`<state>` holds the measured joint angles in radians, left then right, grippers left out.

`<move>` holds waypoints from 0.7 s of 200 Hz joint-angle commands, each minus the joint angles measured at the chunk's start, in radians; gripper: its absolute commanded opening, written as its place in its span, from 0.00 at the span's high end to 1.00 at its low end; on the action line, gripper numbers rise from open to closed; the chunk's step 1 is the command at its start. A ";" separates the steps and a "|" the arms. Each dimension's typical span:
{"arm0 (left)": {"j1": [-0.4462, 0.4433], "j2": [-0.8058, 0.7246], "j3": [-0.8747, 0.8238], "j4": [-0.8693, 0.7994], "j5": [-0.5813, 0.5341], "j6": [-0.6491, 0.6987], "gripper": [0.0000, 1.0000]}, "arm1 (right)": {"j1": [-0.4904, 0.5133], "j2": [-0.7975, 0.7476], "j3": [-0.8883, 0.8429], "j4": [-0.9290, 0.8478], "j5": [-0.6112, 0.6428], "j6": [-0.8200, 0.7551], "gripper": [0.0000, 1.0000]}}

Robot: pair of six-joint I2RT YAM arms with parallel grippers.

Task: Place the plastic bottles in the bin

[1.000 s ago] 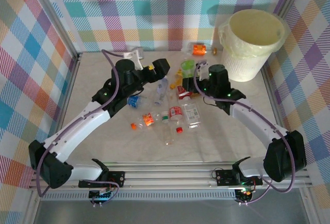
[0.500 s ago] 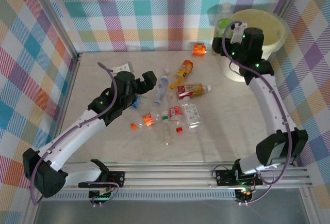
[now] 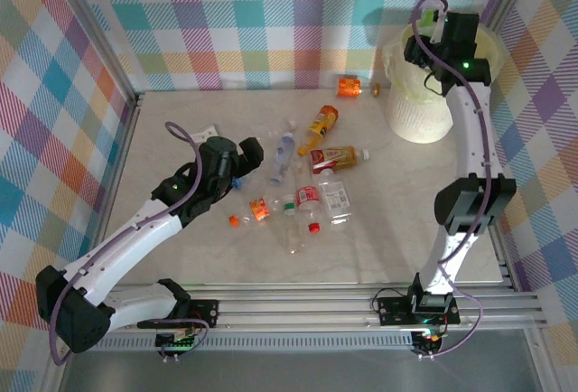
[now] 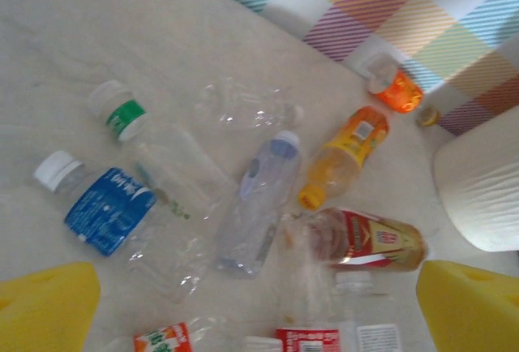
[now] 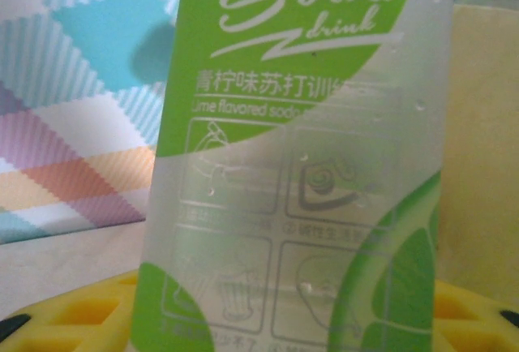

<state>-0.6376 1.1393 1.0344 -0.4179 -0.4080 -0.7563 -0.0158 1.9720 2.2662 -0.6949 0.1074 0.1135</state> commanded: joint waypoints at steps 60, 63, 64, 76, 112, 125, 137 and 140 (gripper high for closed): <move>0.012 0.002 -0.093 -0.103 -0.135 -0.140 0.00 | -0.033 0.230 0.308 -0.232 0.213 -0.035 0.41; 0.012 0.003 -0.094 -0.104 -0.134 -0.141 0.00 | -0.034 0.234 0.311 -0.231 0.213 -0.034 0.40; 0.013 0.004 -0.094 -0.104 -0.135 -0.140 0.00 | -0.035 0.234 0.312 -0.230 0.213 -0.033 0.40; 0.013 0.014 -0.094 -0.108 -0.133 -0.143 0.00 | -0.037 0.245 0.317 -0.226 0.217 -0.027 0.38; 0.020 0.060 -0.084 -0.132 -0.118 -0.143 0.00 | -0.038 0.261 0.334 -0.227 0.247 0.009 0.26; 0.024 0.075 -0.081 -0.141 -0.115 -0.150 0.00 | -0.038 0.254 0.335 -0.226 0.230 0.015 0.22; 0.026 0.082 -0.084 -0.136 -0.111 -0.154 0.00 | -0.038 0.243 0.335 -0.220 0.214 0.013 0.19; 0.028 0.083 -0.085 -0.135 -0.108 -0.154 0.00 | -0.038 0.241 0.334 -0.217 0.211 0.012 0.19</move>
<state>-0.6247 1.2068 0.9432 -0.5259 -0.5102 -0.8902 -0.0467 2.2173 2.5702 -0.9104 0.3290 0.1120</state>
